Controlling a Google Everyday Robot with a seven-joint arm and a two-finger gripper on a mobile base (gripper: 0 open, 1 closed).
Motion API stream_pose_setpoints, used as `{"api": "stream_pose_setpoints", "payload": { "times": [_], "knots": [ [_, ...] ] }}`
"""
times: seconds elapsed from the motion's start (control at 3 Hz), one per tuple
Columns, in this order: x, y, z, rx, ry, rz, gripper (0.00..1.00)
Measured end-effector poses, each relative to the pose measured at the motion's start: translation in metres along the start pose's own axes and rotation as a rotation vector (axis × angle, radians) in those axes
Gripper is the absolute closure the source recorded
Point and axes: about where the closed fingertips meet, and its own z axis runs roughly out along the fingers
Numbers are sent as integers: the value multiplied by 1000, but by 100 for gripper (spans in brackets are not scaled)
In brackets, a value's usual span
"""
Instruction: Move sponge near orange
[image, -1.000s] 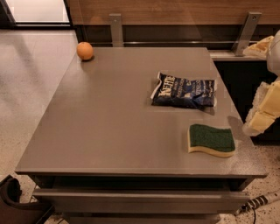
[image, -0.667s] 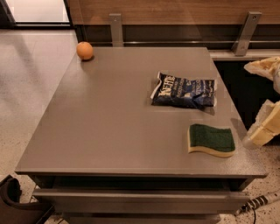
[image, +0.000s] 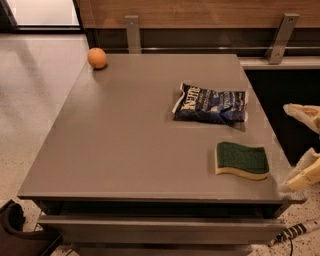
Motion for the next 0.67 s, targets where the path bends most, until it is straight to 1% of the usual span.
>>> {"api": "stream_pose_setpoints", "payload": {
  "times": [0.33,0.67],
  "knots": [
    [14,-1,10,3,-77,15,0],
    [14,-1,10,3,-77,15,0]
  ]
}}
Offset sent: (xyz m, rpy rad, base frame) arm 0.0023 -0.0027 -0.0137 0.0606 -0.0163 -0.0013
